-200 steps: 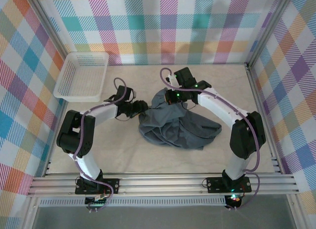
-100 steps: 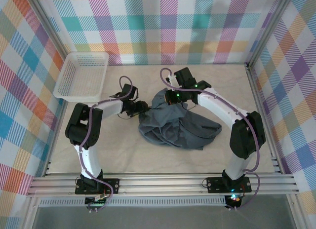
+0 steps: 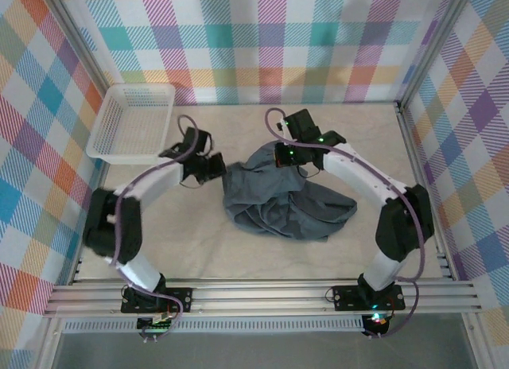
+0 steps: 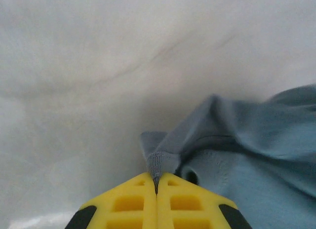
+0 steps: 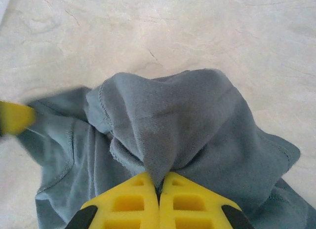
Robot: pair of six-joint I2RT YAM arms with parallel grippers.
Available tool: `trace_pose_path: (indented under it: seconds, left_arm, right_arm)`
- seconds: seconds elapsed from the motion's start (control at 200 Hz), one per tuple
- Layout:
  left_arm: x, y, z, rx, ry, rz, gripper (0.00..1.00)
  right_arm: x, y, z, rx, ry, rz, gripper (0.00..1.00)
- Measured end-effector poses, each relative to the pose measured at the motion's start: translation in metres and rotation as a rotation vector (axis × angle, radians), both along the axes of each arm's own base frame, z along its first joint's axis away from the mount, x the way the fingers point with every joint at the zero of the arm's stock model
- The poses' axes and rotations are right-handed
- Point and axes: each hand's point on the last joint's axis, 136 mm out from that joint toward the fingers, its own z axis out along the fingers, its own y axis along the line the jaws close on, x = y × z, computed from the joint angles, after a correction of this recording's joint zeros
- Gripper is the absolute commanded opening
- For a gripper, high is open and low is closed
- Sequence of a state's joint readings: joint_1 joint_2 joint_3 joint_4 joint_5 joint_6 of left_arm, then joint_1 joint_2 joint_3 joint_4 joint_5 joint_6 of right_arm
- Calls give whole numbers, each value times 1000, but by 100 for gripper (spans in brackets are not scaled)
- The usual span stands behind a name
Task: Fold the inside-out t-shirt
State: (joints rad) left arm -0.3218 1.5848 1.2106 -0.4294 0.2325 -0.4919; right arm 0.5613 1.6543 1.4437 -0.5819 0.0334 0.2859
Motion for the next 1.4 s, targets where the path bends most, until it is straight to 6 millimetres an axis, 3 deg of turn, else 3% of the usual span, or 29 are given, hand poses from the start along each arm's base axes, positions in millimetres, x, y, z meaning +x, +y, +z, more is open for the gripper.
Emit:
trace_pose_path:
  seconds: [0.065,0.13,0.215,0.265,0.305,0.37,0.42,0.505,0.64,0.745,0.785,0.835,0.9,0.965,1.05,1.125,1.24,1.315,1.4]
  left_arm:
    - [2,6,84,-24,-180,9,0]
    - [-10,12,179,-66,-389,10,0]
    - [-48,20,294,-124,-649,-11,0]
    - [-75,21,342,-148,-767,-35,0]
    - [-95,18,370,-165,-843,-63,0]
    - [-123,10,398,-190,-932,-118,0]
    - [-139,5,410,-205,-976,-155,0]
    - [-146,-5,416,-208,-1007,-194,0]
    - [-120,-37,395,-155,-961,-245,0]
    - [-83,-69,349,-89,-860,-272,0]
    - [-62,-85,316,-52,-796,-283,0]
    - [-40,-102,272,-5,-713,-297,14]
    - [-11,-122,197,78,-576,-322,30]
    - [7,-131,122,157,-439,-340,42]
    - [9,-120,42,229,-267,-332,46]
    - [-3,-92,2,262,-145,-286,46]
    - [-30,-43,-14,256,-45,-161,46]
    - [-63,-9,-10,230,-7,-56,48]
    - [-103,14,-9,179,21,21,49]
  right_arm:
    - [-11,-7,25,39,-41,-13,0]
    - [-25,-13,64,117,-117,-14,0]
    - [-50,-19,128,262,-261,17,0]
    - [-67,-23,167,348,-353,45,0]
    - [-82,-25,195,408,-420,78,0]
    - [-105,-31,231,478,-507,119,0]
    - [-118,-37,248,508,-551,136,0]
    - [-131,-46,265,532,-607,136,0]
    - [-116,-65,257,465,-612,7,0]
    - [-81,-81,216,348,-519,-149,0]
    - [-64,-89,187,299,-452,-214,0]
    - [-46,-100,146,247,-361,-285,0]
    - [-26,-121,69,159,-192,-388,0]
    - [-26,-141,-5,71,-12,-467,0]
    - [-45,-163,-67,-14,160,-532,0]
    - [-57,-168,-82,-39,215,-543,0]
    - [-56,-166,-72,-13,189,-535,0]
    - [-55,-164,-67,2,175,-531,0]
    - [-54,-162,-66,13,170,-526,1]
